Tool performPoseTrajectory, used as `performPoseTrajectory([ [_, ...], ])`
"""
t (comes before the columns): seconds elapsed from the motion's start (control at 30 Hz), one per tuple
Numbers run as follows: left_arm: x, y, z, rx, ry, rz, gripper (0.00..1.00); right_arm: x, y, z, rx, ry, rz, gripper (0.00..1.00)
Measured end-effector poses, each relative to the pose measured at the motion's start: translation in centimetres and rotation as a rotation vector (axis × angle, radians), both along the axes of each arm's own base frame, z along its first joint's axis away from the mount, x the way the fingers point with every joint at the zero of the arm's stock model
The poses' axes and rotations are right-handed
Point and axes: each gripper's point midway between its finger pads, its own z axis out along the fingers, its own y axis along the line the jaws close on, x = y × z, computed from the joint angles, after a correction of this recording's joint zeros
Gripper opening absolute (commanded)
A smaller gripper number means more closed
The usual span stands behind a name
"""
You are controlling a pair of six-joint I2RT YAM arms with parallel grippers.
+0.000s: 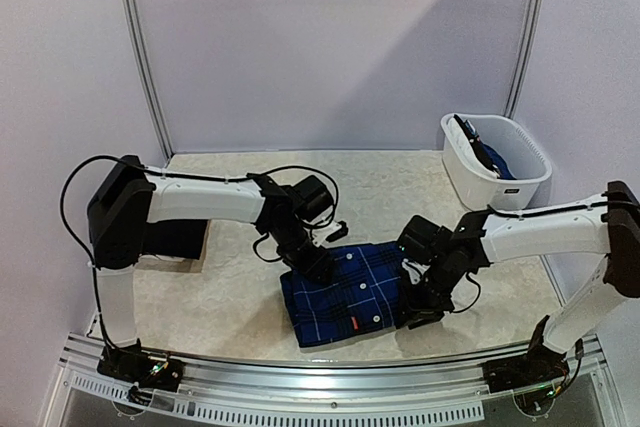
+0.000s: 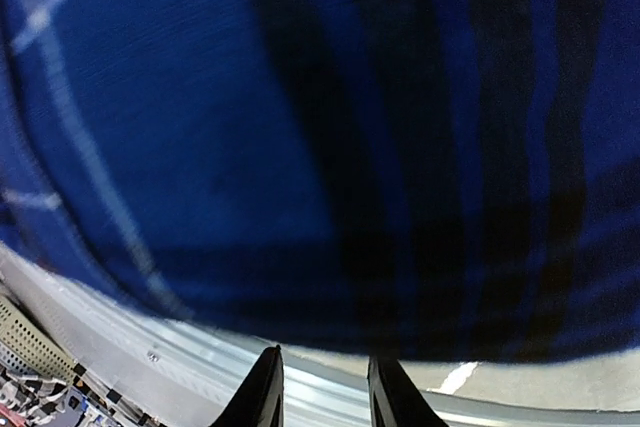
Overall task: Fold and stack the mixed laundry pile
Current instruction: Rotate the square-folded shirt at the corner of the board.
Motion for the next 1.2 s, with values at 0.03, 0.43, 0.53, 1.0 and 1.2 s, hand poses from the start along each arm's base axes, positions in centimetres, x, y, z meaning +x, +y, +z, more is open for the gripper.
performPoseTrajectory([
  [0.03,-0.3,0.3,-0.5,0.011,0.010,0.006,0.51,0.1,-0.1,-0.4,-0.012,0.007,-0.003,0.30],
  [0.43,-6.3,5.4,-1.6,0.052,0.112,0.182,0.50,8.7,-0.2,-0.7,-0.077,-0.034,-0.056,0.31],
  [0.53,-9.0,4.5,-1.4,0.048,0.144,0.180,0.50,12.1,0.2,-0.5,-0.080,-0.071,-0.044,0.31],
  [1.0,-4.7,6.5,9.2,-0.147,-0.020,0.448,0.96,13.1,-2.4,-1.8,-0.149,-0.056,0.045,0.32],
  [1.2,-0.4,9.2,7.0,-0.128,0.031,0.538,1.00,10.9,-3.3,0.2,-0.102,-0.060,0.021,0.32],
])
